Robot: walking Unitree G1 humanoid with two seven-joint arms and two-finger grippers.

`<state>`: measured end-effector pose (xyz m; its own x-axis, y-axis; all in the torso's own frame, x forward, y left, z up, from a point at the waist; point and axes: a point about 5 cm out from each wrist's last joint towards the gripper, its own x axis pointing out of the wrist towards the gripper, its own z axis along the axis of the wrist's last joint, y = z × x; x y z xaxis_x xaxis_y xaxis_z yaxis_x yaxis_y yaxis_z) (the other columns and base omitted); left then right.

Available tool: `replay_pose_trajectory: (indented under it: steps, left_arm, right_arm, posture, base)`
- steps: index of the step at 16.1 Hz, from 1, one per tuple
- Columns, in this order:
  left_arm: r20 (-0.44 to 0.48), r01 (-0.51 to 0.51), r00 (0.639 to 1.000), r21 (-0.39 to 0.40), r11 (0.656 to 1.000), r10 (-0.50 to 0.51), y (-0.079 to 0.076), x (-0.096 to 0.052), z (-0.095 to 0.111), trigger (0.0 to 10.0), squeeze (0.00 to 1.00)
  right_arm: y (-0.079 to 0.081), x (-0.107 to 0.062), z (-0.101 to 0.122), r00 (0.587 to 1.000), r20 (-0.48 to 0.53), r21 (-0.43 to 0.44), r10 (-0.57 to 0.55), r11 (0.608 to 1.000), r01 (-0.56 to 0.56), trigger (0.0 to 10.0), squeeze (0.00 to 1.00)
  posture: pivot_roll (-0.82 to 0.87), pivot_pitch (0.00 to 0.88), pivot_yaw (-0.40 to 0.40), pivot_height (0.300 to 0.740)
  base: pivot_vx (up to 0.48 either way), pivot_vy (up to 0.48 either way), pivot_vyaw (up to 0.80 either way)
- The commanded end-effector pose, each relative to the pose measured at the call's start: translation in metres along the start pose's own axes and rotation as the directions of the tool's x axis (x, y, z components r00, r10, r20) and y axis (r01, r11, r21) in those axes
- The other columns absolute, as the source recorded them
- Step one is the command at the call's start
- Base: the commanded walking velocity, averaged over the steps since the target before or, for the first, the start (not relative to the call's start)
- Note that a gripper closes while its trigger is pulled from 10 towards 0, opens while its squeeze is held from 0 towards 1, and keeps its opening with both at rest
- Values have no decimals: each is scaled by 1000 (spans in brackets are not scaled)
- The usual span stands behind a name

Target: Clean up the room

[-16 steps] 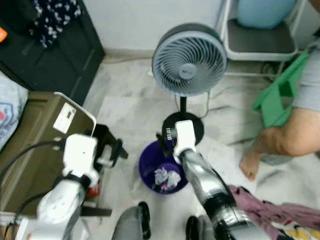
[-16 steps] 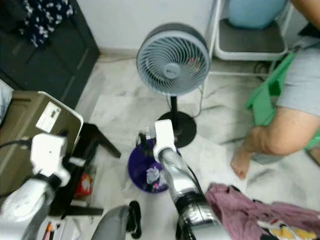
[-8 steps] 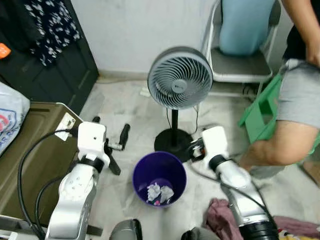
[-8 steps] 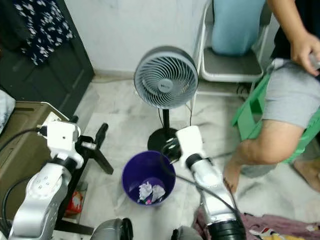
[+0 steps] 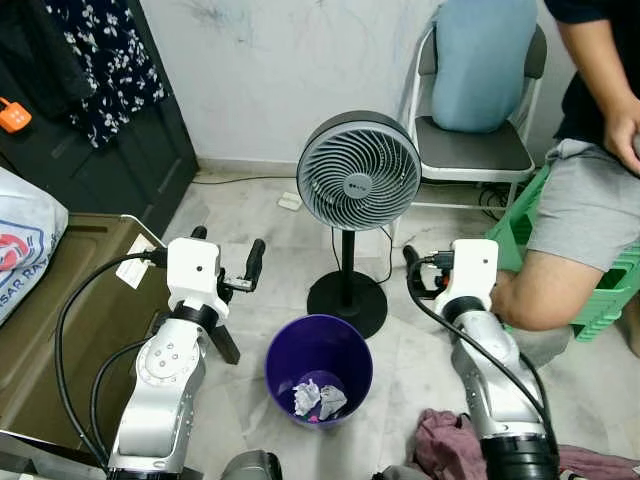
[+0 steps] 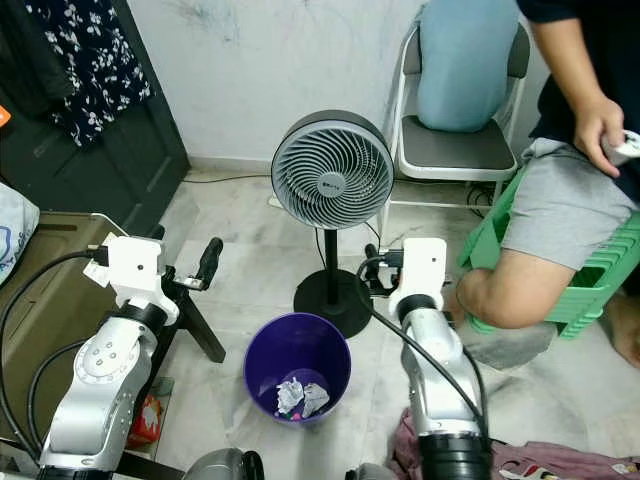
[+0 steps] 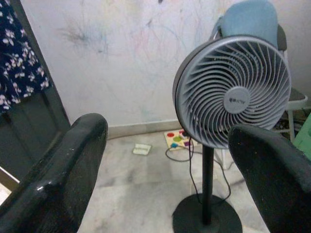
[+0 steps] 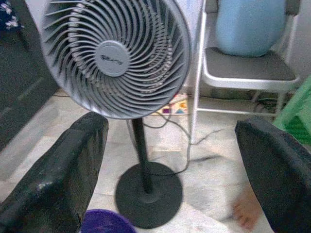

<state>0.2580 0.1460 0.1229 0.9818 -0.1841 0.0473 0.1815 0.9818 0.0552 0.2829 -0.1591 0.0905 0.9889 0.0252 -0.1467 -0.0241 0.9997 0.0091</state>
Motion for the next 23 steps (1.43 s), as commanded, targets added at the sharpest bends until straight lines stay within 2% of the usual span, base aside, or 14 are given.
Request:
replay_pose_trajectory:
  steps: [1,3,5,6,9,11,12,13,14,15,16,18,21,23]
  left_arm:
    - [-10,5,1000,7,1000,-5,2,-4,-3,10000,0]
    - [-59,28,998,4,1000,-28,0,-16,-21,10000,0]
    - [-75,27,997,-20,999,-29,-1,-12,-30,10000,0]
    - [-67,11,998,-17,1000,-12,-3,-7,-30,10000,0]
    - [-69,-51,996,41,998,54,12,-27,-27,10000,0]
    - [-2,-84,996,92,992,85,19,-25,-25,10000,0]
    - [11,-93,996,133,987,93,20,-25,-31,10000,0]
    - [28,-115,993,93,989,113,20,-27,-25,10000,0]
    - [57,-81,995,90,993,76,14,-33,-18,10000,0]
    - [67,-62,996,112,992,55,11,-35,-16,10000,0]
    - [80,-80,994,157,984,68,14,-37,-16,10000,0]
    - [107,-120,989,157,980,104,21,-36,-11,10000,0]
    - [95,-81,993,192,978,63,14,-37,-14,10000,0]
    - [86,-74,995,181,981,59,14,-36,-15,10000,0]
  right_arm:
    - [1,-2,-2,1000,-4,23,6,1000,-6,10000,0]
    - [1,-9,-11,1000,-14,12,-26,1000,26,10000,0]
    - [2,-10,-18,999,-35,20,3,1000,-2,10000,0]
    - [-3,-6,-21,999,-42,17,20,1000,-19,10000,0]
    - [-3,-15,-19,999,0,-36,38,999,-38,10000,0]
    - [0,-13,-18,999,33,13,5,1000,-5,10000,0]
    - [-3,-13,-14,997,72,-47,-7,999,10,10000,0]
    - [-7,-15,-1,996,92,-10,2,1000,-1,10000,0]
    - [-5,-22,11,985,125,19,116,993,-119,10000,0]
    - [-6,-24,13,982,136,-19,132,991,-131,10000,0]
    - [-12,-36,4,982,129,-70,137,989,-128,10000,0]
    - [-13,-44,0,982,126,-77,143,988,-134,10000,0]
    - [-8,-36,3,983,116,-56,140,989,-135,10000,0]
    - [-3,-33,4,983,123,-93,137,988,-126,10000,0]
  posture:
    - [-104,0,54,740]
    - [-111,0,42,740]
    - [-106,0,37,740]
    - [-89,0,27,740]
    - [-114,0,17,740]
    - [-110,0,6,740]
    - [-120,0,-4,740]
    - [-132,0,-6,740]
    - [-135,0,-14,740]
    - [-138,0,-18,740]
    - [-133,0,-24,740]
    - [-126,0,-22,740]
    - [-119,0,-6,740]
    - [-125,0,11,740]
  base:
    - [0,0,0]
    - [0,0,0]
    - [0,0,0]
    - [0,0,0]
    - [0,0,0]
    - [0,0,0]
    - [0,0,0]
    - [0,0,0]
    - [0,0,0]
    - [0,0,0]
    - [0,0,0]
    - [0,0,0]
    - [0,0,0]
    - [0,0,0]
